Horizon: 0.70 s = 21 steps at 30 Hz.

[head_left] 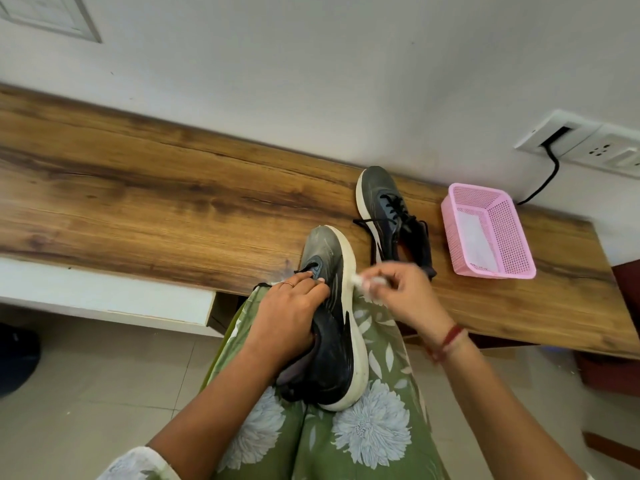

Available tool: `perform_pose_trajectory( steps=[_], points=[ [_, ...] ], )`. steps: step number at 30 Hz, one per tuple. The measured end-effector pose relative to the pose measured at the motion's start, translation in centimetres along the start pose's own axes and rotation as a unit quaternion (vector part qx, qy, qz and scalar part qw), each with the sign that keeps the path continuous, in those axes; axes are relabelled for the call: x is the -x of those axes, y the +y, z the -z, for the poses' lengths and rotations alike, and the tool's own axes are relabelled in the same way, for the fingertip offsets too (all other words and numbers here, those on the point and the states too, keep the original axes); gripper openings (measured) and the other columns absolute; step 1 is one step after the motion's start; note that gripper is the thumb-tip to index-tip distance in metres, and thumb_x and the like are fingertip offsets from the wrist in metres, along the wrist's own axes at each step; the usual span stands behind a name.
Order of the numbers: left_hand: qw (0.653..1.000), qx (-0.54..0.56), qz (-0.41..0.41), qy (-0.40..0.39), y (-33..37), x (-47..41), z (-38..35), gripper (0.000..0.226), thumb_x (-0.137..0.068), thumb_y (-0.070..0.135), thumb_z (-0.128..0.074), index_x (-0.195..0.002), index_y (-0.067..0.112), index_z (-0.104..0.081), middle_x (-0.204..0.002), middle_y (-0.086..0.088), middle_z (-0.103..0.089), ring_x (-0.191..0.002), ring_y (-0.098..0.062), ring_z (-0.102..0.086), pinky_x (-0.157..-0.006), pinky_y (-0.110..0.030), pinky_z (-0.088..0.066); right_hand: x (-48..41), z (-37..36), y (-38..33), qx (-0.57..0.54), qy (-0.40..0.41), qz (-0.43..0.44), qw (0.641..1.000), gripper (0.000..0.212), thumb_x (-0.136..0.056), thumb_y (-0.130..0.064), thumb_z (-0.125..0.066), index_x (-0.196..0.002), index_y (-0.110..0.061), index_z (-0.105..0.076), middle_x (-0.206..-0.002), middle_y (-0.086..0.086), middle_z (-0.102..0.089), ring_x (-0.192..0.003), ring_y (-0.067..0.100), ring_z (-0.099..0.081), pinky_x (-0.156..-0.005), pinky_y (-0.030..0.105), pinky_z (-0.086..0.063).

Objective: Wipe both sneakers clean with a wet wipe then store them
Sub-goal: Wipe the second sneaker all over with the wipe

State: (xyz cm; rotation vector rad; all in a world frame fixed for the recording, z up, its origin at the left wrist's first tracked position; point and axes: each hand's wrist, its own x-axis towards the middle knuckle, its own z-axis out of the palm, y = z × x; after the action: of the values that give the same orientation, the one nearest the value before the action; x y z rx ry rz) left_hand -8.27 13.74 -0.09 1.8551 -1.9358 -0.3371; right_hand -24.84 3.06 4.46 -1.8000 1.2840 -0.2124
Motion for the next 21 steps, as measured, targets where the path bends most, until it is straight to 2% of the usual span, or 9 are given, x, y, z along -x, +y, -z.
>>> perform_pose_trajectory(
  steps=[2, 4, 5, 8, 11, 13, 17, 19, 21],
  points=[
    [1.0, 0.001, 0.0, -0.003, 0.1, 0.0, 0.0, 0.038, -0.055, 0.006, -0.073, -0.092, 0.012, -0.069, -0.1, -0.007, -0.071, -0.101, -0.03, -0.065, -0.082, -0.039, -0.055, -3.5, 0.8, -1.2, 0.03, 0.101, 0.036, 0.994, 0.018, -0.087, -0.008, -0.062, -0.097, -0.02, -0.071, -0.099, -0.007, -0.065, -0.088, 0.008, -0.058, -0.072, 0.007, -0.042],
    [1.0, 0.0, -0.004, 0.001, 0.1, -0.1, -0.1, 0.032, -0.061, 0.011, -0.064, -0.092, 0.012, -0.068, -0.1, -0.007, -0.071, -0.104, -0.03, -0.065, -0.083, -0.039, -0.054, -7.4, 0.3, -2.6, 0.068, 0.101, 0.059, 0.991, 0.018, -0.088, -0.007, -0.061, -0.098, -0.017, -0.071, -0.1, -0.005, -0.065, -0.09, 0.006, -0.056, -0.069, 0.0, -0.036],
    [1.0, 0.0, -0.006, 0.007, 0.0, -0.2, -0.1, 0.03, -0.065, 0.013, -0.055, -0.093, 0.012, -0.068, -0.1, -0.007, -0.071, -0.106, -0.031, -0.064, -0.085, -0.04, -0.054, -9.2, -0.2, -3.1, 0.097, 0.072, 0.066, 0.99, 0.017, -0.088, -0.007, -0.06, -0.097, -0.016, -0.072, -0.101, -0.003, -0.067, -0.091, 0.007, -0.057, -0.072, 0.003, -0.038],
    [1.0, -0.005, -0.006, 0.016, -0.1, -0.1, -0.3, 0.039, -0.067, 0.016, -0.039, -0.093, 0.012, -0.068, -0.1, -0.006, -0.071, -0.112, -0.031, -0.061, -0.09, -0.04, -0.051, -12.0, -1.9, -3.3, 0.197, 0.015, 0.083, 0.977, 0.017, -0.088, -0.006, -0.058, -0.094, -0.012, -0.073, -0.103, 0.005, -0.07, -0.099, 0.018, -0.061, -0.088, 0.025, -0.046],
    [1.0, -0.003, 0.005, 0.011, 0.0, -0.1, -0.2, 0.03, -0.066, 0.01, -0.059, -0.094, 0.013, -0.068, -0.101, -0.006, -0.071, -0.108, -0.029, -0.064, -0.08, -0.035, -0.055, -11.2, -2.6, -2.9, 0.27, 0.037, 0.103, 0.956, 0.023, -0.091, -0.004, -0.052, -0.103, -0.012, -0.07, -0.11, 0.008, -0.065, -0.105, 0.025, -0.058, -0.092, 0.035, -0.045],
    [1.0, -0.005, 0.005, 0.003, -0.1, -0.1, -0.3, 0.033, -0.063, 0.009, -0.071, -0.096, 0.014, -0.067, -0.102, -0.005, -0.071, -0.107, -0.028, -0.064, -0.081, -0.034, -0.054, -9.7, -2.9, -2.5, 0.317, 0.047, 0.124, 0.939, 0.028, -0.091, -0.002, -0.049, -0.109, -0.014, -0.068, -0.108, 0.009, -0.06, -0.103, 0.028, -0.055, -0.087, 0.035, -0.042],
    [1.0, -0.011, -0.005, -0.004, 0.2, -0.2, 0.0, 0.037, -0.059, 0.011, -0.077, -0.095, 0.017, -0.068, -0.098, -0.002, -0.071, -0.104, -0.024, -0.065, -0.081, -0.029, -0.053, -5.0, -3.5, -1.2, 0.335, 0.055, 0.164, 0.926, 0.031, -0.088, 0.001, -0.047, -0.105, -0.014, -0.068, -0.095, 0.007, -0.053, -0.093, 0.027, -0.049, -0.076, 0.034, -0.039],
    [1.0, -0.021, -0.014, -0.002, 0.3, -0.3, 0.2, 0.038, -0.057, 0.013, -0.078, -0.094, 0.018, -0.068, -0.096, 0.0, -0.071, -0.101, -0.022, -0.066, -0.081, -0.027, -0.053, -3.0, -3.6, -0.8, 0.325, 0.058, 0.167, 0.929, 0.031, -0.087, 0.001, -0.049, -0.106, -0.015, -0.069, -0.093, 0.005, -0.053, -0.089, 0.024, -0.047, -0.076, 0.033, -0.041],
    [1.0, -0.02, -0.016, -0.001, 0.3, -0.2, 0.3, 0.039, -0.057, 0.012, -0.078, -0.094, 0.017, -0.067, -0.095, -0.001, -0.071, -0.099, -0.023, -0.067, -0.081, -0.028, -0.053, -1.7, -3.5, -1.0, 0.3, 0.027, 0.167, 0.939, 0.032, -0.087, 0.002, -0.05, -0.104, -0.015, -0.07, -0.093, 0.005, -0.054, -0.088, 0.022, -0.047, -0.078, 0.031, -0.04]
  ],
)
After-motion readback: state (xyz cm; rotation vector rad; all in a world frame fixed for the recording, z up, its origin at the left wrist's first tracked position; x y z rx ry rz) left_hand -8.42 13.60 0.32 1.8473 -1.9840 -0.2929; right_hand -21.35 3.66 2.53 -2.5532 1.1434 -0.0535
